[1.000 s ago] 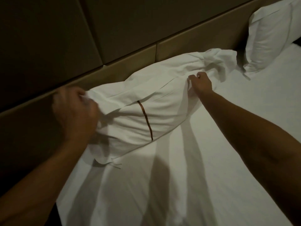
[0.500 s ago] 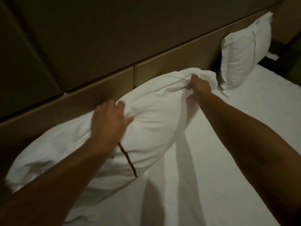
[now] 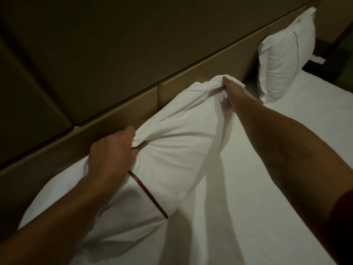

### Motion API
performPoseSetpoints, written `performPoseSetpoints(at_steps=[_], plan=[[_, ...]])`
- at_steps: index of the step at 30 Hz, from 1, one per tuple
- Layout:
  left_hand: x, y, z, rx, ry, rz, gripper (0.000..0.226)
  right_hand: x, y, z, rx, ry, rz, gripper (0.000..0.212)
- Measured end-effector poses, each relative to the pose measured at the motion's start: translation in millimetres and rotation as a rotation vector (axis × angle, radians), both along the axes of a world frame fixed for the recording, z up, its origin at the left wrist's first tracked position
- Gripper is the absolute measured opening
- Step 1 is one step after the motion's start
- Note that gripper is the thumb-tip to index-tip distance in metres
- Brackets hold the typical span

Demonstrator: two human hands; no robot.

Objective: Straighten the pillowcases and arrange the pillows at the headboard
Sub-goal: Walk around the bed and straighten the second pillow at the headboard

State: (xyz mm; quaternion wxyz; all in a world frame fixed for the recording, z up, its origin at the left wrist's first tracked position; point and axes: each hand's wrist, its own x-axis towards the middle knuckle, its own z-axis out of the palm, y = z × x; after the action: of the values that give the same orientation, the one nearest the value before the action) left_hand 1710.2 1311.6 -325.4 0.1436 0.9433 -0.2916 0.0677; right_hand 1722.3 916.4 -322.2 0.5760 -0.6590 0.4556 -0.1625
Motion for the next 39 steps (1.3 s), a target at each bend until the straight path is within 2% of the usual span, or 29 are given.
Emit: performPoseSetpoints(at_steps=[6, 8, 11, 12, 14, 18, 20, 24, 29, 32, 36, 39], plan=[[-4.7, 8.2, 0.6, -0.020, -0.051, 0.009, 0.037, -21.3, -17.4, 6.3, -0.159, -0.086, 0.007, 0.067], [-5.8, 10.0, 2.8, -0.017, -0.057, 0.018, 0.037, -24.3, -22.8, 8.0, -0.239, 0.036, 0.039, 0.065], [-5.8, 8.4, 4.8, -0.001, -0.039, 0.019, 0.036, -33.0, -24.1, 6.3, -0.466, 0.398, 0.043, 0.076], [-4.8, 9.0, 4.4, 0.009, -0.023, 0.023, 0.036, -32.9, -24.4, 2.9, -0.452, 0.410, 0.052, 0.069], [-2.4, 10.1, 3.2, 0.024, 0.006, 0.029, 0.037, -24.5, -20.5, -1.4, -0.302, 0.264, 0.064, 0.046], [-1.0, 10.8, 0.2, 0.018, 0.027, 0.040, 0.036, 5.0, -7.8, 15.1, -0.046, 0.013, 0.092, 0.018], [0.6, 11.2, -3.1, 0.008, 0.018, 0.042, 0.035, 19.0, -4.9, 20.7, 0.046, -0.057, 0.073, 0.019], [-1.5, 9.6, -4.5, 0.008, 0.016, 0.028, 0.038, 3.5, -0.6, 8.9, 0.092, 0.000, 0.046, 0.029], [-5.2, 8.8, 0.3, 0.052, 0.009, 0.039, 0.044, -30.8, 8.1, 27.6, -0.142, 0.038, 0.074, 0.033], [-16.4, 8.0, 8.4, 0.040, -0.008, 0.082, 0.053, -62.9, 7.6, 54.6, -0.156, 0.014, 0.073, 0.039], [-42.4, 14.8, 37.0, 0.014, -0.059, 0.063, 0.078, -123.2, 26.8, 95.8, -0.198, 0.045, 0.115, 0.027], [-66.4, 31.5, 71.3, 0.001, -0.036, 0.087, 0.084, -175.5, 56.8, 122.9, -0.274, 0.037, 0.175, 0.018]])
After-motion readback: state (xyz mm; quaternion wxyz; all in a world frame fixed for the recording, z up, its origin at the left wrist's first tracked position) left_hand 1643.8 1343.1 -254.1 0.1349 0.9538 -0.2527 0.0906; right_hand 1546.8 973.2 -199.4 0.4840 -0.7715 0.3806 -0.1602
